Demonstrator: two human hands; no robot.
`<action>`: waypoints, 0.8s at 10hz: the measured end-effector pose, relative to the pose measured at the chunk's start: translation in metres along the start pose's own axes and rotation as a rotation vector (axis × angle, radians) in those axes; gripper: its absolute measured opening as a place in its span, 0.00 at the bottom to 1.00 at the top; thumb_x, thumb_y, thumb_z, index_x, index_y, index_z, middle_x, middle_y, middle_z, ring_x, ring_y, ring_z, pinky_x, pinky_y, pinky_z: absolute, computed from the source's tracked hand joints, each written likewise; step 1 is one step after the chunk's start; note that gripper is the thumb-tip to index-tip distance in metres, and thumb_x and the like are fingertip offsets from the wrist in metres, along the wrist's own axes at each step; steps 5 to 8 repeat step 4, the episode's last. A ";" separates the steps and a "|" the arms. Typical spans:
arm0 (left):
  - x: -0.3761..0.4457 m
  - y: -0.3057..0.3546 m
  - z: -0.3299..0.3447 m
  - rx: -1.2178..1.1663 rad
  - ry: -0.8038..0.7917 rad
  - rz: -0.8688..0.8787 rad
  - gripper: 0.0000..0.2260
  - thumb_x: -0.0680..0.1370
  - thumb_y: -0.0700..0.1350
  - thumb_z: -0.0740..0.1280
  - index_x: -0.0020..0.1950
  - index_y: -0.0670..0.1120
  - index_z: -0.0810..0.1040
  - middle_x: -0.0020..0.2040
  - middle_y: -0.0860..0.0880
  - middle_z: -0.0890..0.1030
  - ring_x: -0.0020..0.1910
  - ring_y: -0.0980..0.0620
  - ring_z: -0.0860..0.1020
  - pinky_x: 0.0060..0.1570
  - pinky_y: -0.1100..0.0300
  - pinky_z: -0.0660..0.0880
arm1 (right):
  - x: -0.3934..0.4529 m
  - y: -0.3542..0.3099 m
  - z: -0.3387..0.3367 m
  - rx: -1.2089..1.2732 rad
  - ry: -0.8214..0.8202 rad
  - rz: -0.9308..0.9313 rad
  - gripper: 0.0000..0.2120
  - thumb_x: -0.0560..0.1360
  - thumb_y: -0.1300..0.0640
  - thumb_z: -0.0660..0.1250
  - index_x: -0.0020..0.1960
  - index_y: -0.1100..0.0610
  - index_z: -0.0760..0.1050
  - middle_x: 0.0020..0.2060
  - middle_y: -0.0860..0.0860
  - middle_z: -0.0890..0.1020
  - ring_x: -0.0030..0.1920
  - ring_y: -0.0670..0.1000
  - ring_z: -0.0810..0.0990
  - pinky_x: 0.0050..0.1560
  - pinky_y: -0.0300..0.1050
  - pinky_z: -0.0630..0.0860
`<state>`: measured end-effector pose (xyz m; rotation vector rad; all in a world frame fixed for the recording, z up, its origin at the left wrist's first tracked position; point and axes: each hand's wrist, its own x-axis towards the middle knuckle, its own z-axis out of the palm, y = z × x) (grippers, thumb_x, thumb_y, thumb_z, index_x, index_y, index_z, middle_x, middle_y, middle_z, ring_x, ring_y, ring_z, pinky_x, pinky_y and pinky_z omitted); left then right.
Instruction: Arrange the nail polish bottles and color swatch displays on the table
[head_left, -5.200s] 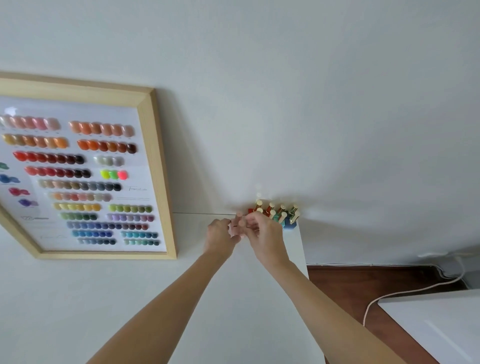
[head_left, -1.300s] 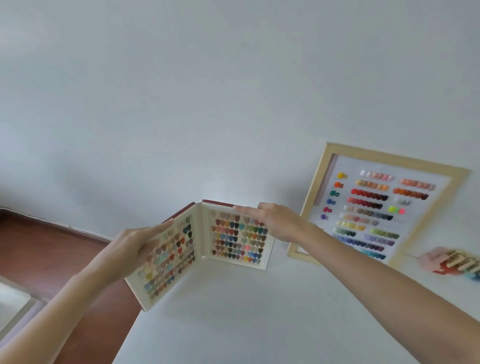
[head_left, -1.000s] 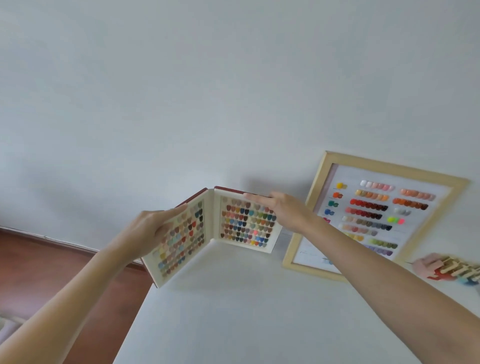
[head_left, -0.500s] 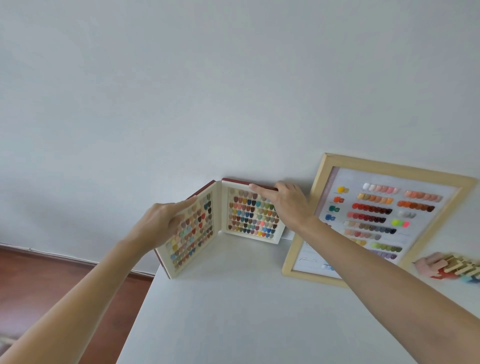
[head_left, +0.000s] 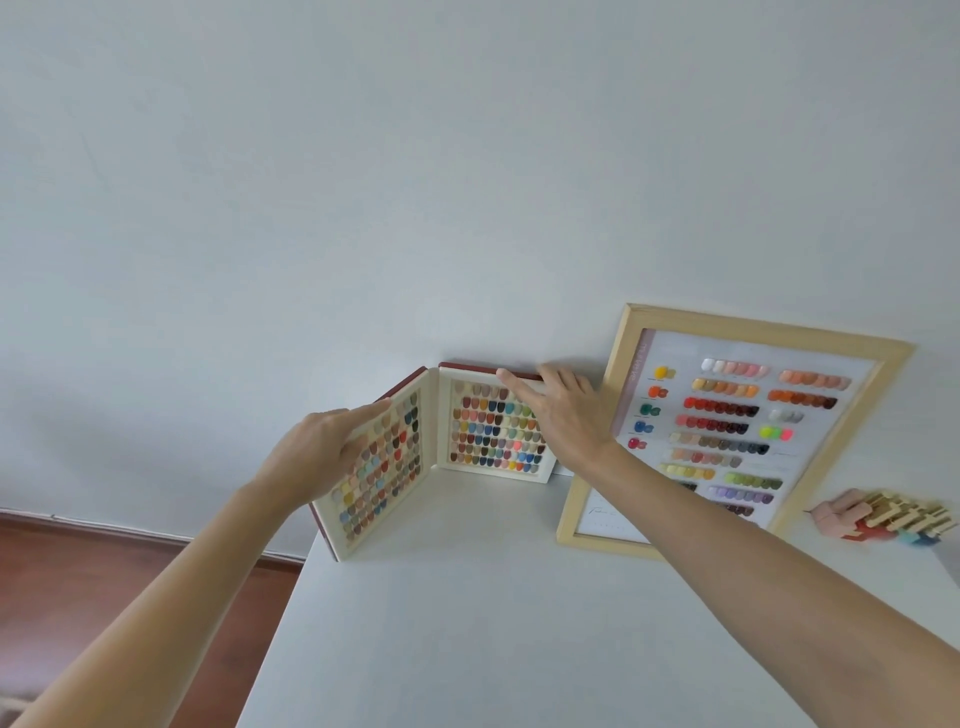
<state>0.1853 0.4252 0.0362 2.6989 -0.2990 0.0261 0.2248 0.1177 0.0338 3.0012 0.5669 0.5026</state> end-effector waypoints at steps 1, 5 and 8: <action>-0.010 0.012 0.000 0.026 0.075 0.001 0.26 0.79 0.42 0.63 0.75 0.56 0.63 0.70 0.48 0.71 0.62 0.45 0.75 0.55 0.48 0.78 | -0.021 -0.008 -0.008 0.018 0.063 -0.012 0.43 0.65 0.77 0.68 0.74 0.52 0.60 0.61 0.63 0.74 0.61 0.63 0.74 0.59 0.57 0.74; -0.086 0.079 0.019 -0.127 0.343 0.158 0.25 0.75 0.37 0.69 0.71 0.48 0.71 0.70 0.45 0.70 0.66 0.42 0.72 0.57 0.43 0.77 | -0.159 0.000 -0.020 0.118 -0.084 -0.095 0.39 0.68 0.72 0.65 0.74 0.51 0.59 0.66 0.59 0.71 0.64 0.58 0.72 0.63 0.50 0.71; -0.086 0.079 0.019 -0.127 0.343 0.158 0.25 0.75 0.37 0.69 0.71 0.48 0.71 0.70 0.45 0.70 0.66 0.42 0.72 0.57 0.43 0.77 | -0.159 0.000 -0.020 0.118 -0.084 -0.095 0.39 0.68 0.72 0.65 0.74 0.51 0.59 0.66 0.59 0.71 0.64 0.58 0.72 0.63 0.50 0.71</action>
